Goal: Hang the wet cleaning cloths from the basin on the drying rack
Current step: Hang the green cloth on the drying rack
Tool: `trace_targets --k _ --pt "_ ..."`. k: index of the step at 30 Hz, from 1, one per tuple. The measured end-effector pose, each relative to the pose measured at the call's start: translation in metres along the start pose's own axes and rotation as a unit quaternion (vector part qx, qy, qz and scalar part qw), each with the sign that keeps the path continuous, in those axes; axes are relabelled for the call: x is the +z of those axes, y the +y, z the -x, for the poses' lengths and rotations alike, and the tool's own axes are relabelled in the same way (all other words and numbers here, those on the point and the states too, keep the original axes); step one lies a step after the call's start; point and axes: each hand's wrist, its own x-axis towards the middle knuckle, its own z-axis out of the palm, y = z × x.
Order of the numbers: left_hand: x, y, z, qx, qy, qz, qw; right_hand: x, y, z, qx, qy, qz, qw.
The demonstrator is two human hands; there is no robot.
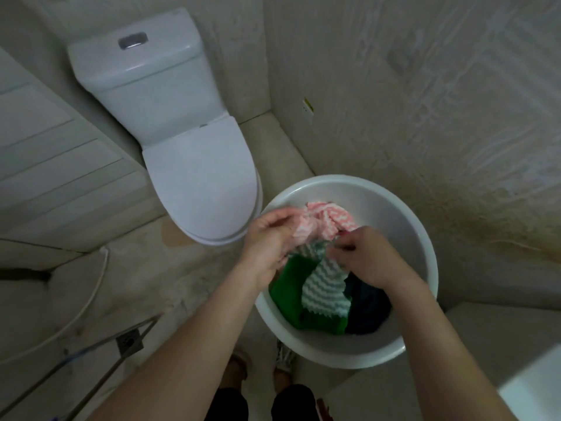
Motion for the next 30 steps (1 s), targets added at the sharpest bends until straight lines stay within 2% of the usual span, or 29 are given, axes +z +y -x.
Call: trace_targets --k 2,4,6,8,10,12,13,15,16,17,19,20,22,24,27,30 --pt "-0.002 0.012 0.012 -0.009 -0.055 0.06 0.997 -0.009 -0.014 0.006 -0.002 0.072 -0.175 0.982" --pt "-0.004 0.019 0.022 -0.011 -0.068 0.066 0.995 -0.011 -0.026 0.009 0.045 0.106 -0.323 0.939" --pt "-0.006 0.021 0.029 -0.002 -0.07 0.009 0.998 -0.01 -0.033 0.009 0.102 0.087 -0.472 0.871" --pt "-0.006 0.019 0.04 0.0 -0.108 -0.103 0.989 -0.008 -0.037 0.01 0.139 0.054 -0.596 0.789" --pt "-0.004 0.014 0.049 -0.008 -0.153 -0.203 0.967 -0.005 -0.042 0.012 0.147 0.023 -0.655 0.741" --pt "-0.003 0.006 0.052 0.024 -0.16 -0.259 0.952 -0.003 -0.045 0.014 0.138 0.014 -0.671 0.728" --pt "-0.004 0.005 0.052 0.049 -0.14 -0.271 0.951 -0.001 -0.043 0.015 0.134 0.021 -0.673 0.727" --pt "-0.01 0.006 0.051 0.07 -0.069 -0.251 0.963 0.008 -0.032 0.014 0.143 0.064 -0.652 0.742" --pt "-0.013 0.009 0.049 0.071 -0.038 -0.223 0.972 0.015 -0.025 0.012 0.154 0.082 -0.603 0.778" --pt "-0.017 0.013 0.048 0.074 -0.019 -0.198 0.977 0.025 -0.017 0.012 0.166 0.085 -0.523 0.832" --pt "-0.025 0.02 0.048 0.087 -0.005 -0.188 0.978 0.053 0.0 0.009 0.169 0.031 -0.328 0.929" --pt "-0.03 0.022 0.047 0.095 -0.002 -0.198 0.976 0.069 0.006 0.007 0.164 -0.011 -0.233 0.959" --pt "-0.036 0.022 0.047 0.115 0.01 -0.235 0.965 0.092 0.013 0.006 0.159 -0.056 -0.094 0.981" --pt "-0.04 0.021 0.048 0.128 0.031 -0.243 0.961 0.101 0.012 0.004 0.155 -0.037 -0.026 0.987" --pt "-0.043 0.017 0.049 0.136 0.048 -0.228 0.963 0.096 0.009 0.004 0.159 -0.014 -0.011 0.987" --pt "-0.045 0.015 0.049 0.141 0.055 -0.22 0.964 0.076 -0.001 0.012 0.105 0.024 -0.031 0.994"
